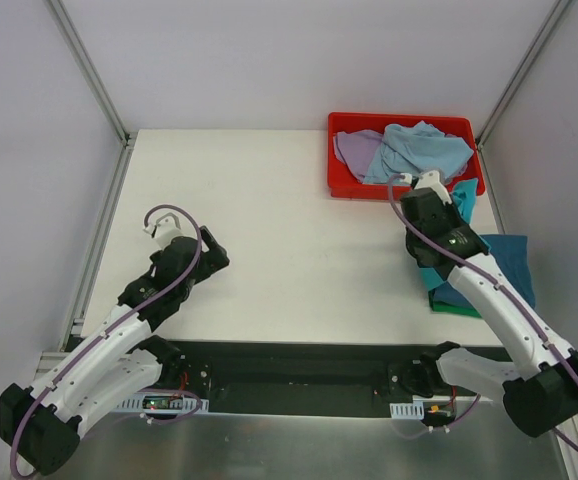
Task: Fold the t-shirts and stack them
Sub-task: Put the neatly folded tshirt into the corner of the board with the right arm
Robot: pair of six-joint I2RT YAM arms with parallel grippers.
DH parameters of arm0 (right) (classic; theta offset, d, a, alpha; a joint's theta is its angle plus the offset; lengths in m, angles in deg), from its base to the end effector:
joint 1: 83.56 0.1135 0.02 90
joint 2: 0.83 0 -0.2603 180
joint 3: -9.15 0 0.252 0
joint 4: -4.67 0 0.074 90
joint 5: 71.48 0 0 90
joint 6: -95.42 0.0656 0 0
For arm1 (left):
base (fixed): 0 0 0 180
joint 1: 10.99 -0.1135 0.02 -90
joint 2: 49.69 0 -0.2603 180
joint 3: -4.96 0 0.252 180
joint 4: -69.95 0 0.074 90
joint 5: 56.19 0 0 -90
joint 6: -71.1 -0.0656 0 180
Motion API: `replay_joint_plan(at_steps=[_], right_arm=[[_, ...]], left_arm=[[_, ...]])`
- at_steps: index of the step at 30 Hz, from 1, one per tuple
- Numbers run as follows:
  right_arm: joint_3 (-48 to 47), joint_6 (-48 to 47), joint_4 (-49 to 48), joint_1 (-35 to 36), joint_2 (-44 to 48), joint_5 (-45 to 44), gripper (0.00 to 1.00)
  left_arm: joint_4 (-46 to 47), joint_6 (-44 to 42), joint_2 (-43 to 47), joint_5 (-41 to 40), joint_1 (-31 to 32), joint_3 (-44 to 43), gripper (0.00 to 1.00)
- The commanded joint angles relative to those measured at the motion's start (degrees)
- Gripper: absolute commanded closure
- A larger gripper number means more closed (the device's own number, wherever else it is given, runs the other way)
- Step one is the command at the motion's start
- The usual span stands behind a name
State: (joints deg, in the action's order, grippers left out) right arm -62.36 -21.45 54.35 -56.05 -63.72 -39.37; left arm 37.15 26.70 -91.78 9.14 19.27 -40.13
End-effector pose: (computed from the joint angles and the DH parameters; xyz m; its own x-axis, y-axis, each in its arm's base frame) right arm 0.2320 0.0582 0.3115 -0.6647 -0.6171 -0.4212 0.0230 0.5466 -0.8371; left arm 0.1817 -0.0743 0.2348 -0.4040 -0.5160 -0.7553 -0.2052 0.8558 -0.4749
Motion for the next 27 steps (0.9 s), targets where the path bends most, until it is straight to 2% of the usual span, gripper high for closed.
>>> replay_joint_plan(at_steps=[1, 4, 8, 12, 18, 22, 27], right_arm=[[-3.61, -1.69, 3.74, -5.17, 3.91, 2.05, 1.0], [-1.95, -1.43, 3.22, -9.82, 4.8, 6.46, 1.0], [0.78, -1.69, 1.63, -17.56, 3.05, 7.18, 1.0], [2.89, -3.18, -3.89, -22.4, 0.32, 9.28, 1.0], [3.77, -0.03, -10.67, -33.64, -6.0, 5.34, 1.0], [4.47, 1.03, -15.67, -37.08, -9.0, 5.41, 1.0], [7.46, -1.43, -22.36, -39.72, -8.65, 11.47, 1.0]], left_arm=[[-0.75, -0.6, 0.6, -2.32, -0.55, 0.28, 0.01], [-0.84, -0.78, 0.6, -1.97, -0.55, 0.11, 0.01], [-0.84, -1.13, -0.8, -2.05, -0.55, -0.5, 0.01], [-0.84, -1.66, -1.86, -1.53, -0.55, -1.03, 0.01], [-0.92, -1.75, -0.72, -2.4, -0.55, -0.6, 0.01], [-0.92, -1.66, -0.28, -3.11, -0.55, -0.33, 0.01], [-0.92, -2.1, -0.28, -3.37, -0.55, -0.42, 0.01]])
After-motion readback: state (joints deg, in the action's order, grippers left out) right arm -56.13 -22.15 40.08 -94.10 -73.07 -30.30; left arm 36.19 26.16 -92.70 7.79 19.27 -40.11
